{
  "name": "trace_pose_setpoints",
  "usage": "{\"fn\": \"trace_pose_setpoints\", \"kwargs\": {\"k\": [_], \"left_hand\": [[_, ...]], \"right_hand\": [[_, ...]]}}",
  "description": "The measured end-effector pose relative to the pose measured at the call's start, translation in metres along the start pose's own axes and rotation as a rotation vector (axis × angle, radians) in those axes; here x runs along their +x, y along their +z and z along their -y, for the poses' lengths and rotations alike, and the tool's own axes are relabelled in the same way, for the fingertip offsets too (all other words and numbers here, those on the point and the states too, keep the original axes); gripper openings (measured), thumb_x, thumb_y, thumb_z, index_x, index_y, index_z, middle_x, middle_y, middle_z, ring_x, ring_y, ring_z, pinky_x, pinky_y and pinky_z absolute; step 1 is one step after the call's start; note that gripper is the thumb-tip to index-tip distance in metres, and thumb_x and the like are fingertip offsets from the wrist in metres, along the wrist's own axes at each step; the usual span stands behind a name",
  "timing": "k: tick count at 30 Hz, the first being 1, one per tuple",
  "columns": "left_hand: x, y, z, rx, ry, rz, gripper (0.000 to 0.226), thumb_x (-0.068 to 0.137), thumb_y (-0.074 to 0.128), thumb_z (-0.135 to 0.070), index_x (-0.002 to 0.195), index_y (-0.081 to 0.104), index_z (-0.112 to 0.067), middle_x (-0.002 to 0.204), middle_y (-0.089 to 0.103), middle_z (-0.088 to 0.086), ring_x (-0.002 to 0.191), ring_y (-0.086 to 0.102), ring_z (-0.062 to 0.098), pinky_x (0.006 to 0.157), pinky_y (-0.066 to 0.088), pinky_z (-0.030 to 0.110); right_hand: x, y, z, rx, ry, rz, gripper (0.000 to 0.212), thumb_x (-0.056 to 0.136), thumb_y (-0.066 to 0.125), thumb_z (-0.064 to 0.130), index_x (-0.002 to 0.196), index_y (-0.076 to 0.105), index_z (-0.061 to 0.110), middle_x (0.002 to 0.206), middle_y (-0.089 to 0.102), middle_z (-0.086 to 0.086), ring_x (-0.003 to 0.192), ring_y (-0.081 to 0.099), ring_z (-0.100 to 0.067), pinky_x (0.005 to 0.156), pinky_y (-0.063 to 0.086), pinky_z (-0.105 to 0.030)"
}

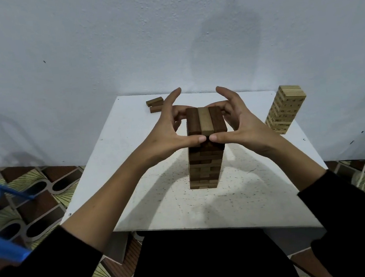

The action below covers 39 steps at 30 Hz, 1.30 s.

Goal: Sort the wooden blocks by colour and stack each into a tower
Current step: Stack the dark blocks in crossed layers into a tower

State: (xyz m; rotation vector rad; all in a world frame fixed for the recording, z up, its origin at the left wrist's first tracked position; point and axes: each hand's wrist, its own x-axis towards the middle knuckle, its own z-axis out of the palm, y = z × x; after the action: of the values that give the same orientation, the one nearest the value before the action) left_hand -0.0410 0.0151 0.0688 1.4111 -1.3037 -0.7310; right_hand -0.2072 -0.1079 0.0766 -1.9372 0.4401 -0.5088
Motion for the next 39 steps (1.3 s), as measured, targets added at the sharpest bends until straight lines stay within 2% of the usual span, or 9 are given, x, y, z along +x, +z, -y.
{"fn": "trace_pose_setpoints", "kwargs": {"k": [5, 8, 12, 17, 22, 25, 27, 35, 39], "left_hand": [[0.0, 0.001, 0.002, 0.003, -0.021, -0.015, 0.109, 0.067, 0.076, -0.018, 0.15, 0.007, -0.022, 0.122, 0.053, -0.007, 0.118, 0.045, -0.011, 0.118, 0.023, 0.038], [0.0, 0.001, 0.002, 0.002, -0.042, -0.009, 0.111, 0.067, 0.08, -0.015, 0.15, 0.007, -0.024, 0.121, 0.05, -0.015, 0.118, 0.046, -0.008, 0.117, 0.025, 0.036], [-0.001, 0.003, 0.006, 0.0, -0.075, 0.003, 0.114, 0.066, 0.083, -0.012, 0.15, 0.007, -0.025, 0.123, 0.046, -0.017, 0.122, 0.047, -0.001, 0.115, 0.03, 0.037], [0.0, 0.007, 0.007, -0.01, -0.088, -0.006, 0.113, 0.062, 0.08, -0.02, 0.15, 0.009, -0.028, 0.125, 0.046, -0.012, 0.124, 0.049, 0.007, 0.113, 0.034, 0.04], [0.001, 0.008, 0.009, -0.014, -0.096, -0.023, 0.113, 0.062, 0.08, -0.02, 0.149, 0.01, -0.029, 0.126, 0.048, -0.007, 0.123, 0.05, 0.01, 0.112, 0.035, 0.042], [0.002, 0.008, 0.011, -0.016, -0.097, -0.032, 0.112, 0.062, 0.08, -0.02, 0.149, 0.011, -0.028, 0.126, 0.049, -0.004, 0.123, 0.05, 0.011, 0.112, 0.035, 0.042], [0.002, 0.008, 0.011, -0.019, -0.095, -0.031, 0.112, 0.062, 0.08, -0.02, 0.15, 0.011, -0.028, 0.126, 0.05, -0.002, 0.123, 0.05, 0.012, 0.112, 0.035, 0.043], [0.001, 0.009, 0.012, -0.03, -0.093, -0.038, 0.112, 0.062, 0.08, -0.021, 0.15, 0.011, -0.027, 0.121, 0.053, -0.003, 0.121, 0.052, 0.014, 0.112, 0.035, 0.044], [-0.001, 0.008, 0.01, -0.04, -0.098, 0.003, 0.124, 0.054, 0.083, -0.041, 0.15, 0.007, -0.028, 0.133, 0.045, -0.012, 0.134, 0.04, 0.01, 0.114, 0.031, 0.047]], "right_hand": [[0.0, 0.0, -0.002, 0.01, 0.0, 0.004, 0.099, 0.067, 0.075, 0.021, 0.144, 0.014, 0.03, 0.126, 0.051, 0.004, 0.127, 0.044, -0.013, 0.115, 0.027, -0.03], [-0.001, -0.002, -0.004, 0.014, 0.011, 0.018, 0.104, 0.065, 0.076, 0.02, 0.146, 0.01, 0.028, 0.125, 0.051, 0.005, 0.127, 0.044, -0.009, 0.111, 0.026, -0.021], [-0.003, -0.002, -0.007, -0.001, 0.039, 0.034, 0.11, 0.066, 0.082, 0.014, 0.147, 0.008, 0.027, 0.127, 0.049, 0.002, 0.13, 0.041, -0.009, 0.11, 0.024, -0.019], [-0.004, -0.001, -0.008, -0.022, 0.043, 0.024, 0.106, 0.071, 0.078, 0.005, 0.147, 0.008, 0.026, 0.131, 0.047, -0.002, 0.131, 0.04, -0.012, 0.115, 0.023, -0.028], [-0.003, 0.001, -0.008, -0.032, 0.041, 0.008, 0.107, 0.064, 0.078, 0.021, 0.146, 0.01, 0.03, 0.131, 0.048, -0.002, 0.131, 0.041, -0.014, 0.116, 0.025, -0.037], [-0.003, 0.0, -0.009, -0.047, 0.046, 0.01, 0.105, 0.07, 0.081, 0.013, 0.147, 0.01, 0.03, 0.131, 0.048, -0.002, 0.131, 0.041, -0.014, 0.116, 0.025, -0.039], [-0.003, -0.001, -0.009, -0.055, 0.047, 0.012, 0.103, 0.073, 0.079, 0.008, 0.147, 0.01, 0.029, 0.132, 0.048, -0.003, 0.13, 0.041, -0.014, 0.116, 0.026, -0.039], [-0.003, -0.001, -0.009, -0.075, 0.047, 0.015, 0.102, 0.073, 0.079, 0.012, 0.147, 0.011, 0.029, 0.13, 0.048, -0.002, 0.13, 0.04, -0.01, 0.116, 0.025, -0.036], [-0.005, -0.001, -0.006, -0.049, 0.059, 0.031, 0.112, 0.066, 0.083, 0.025, 0.148, 0.007, 0.029, 0.135, 0.045, 0.002, 0.133, 0.037, -0.008, 0.117, 0.021, -0.033]]}}
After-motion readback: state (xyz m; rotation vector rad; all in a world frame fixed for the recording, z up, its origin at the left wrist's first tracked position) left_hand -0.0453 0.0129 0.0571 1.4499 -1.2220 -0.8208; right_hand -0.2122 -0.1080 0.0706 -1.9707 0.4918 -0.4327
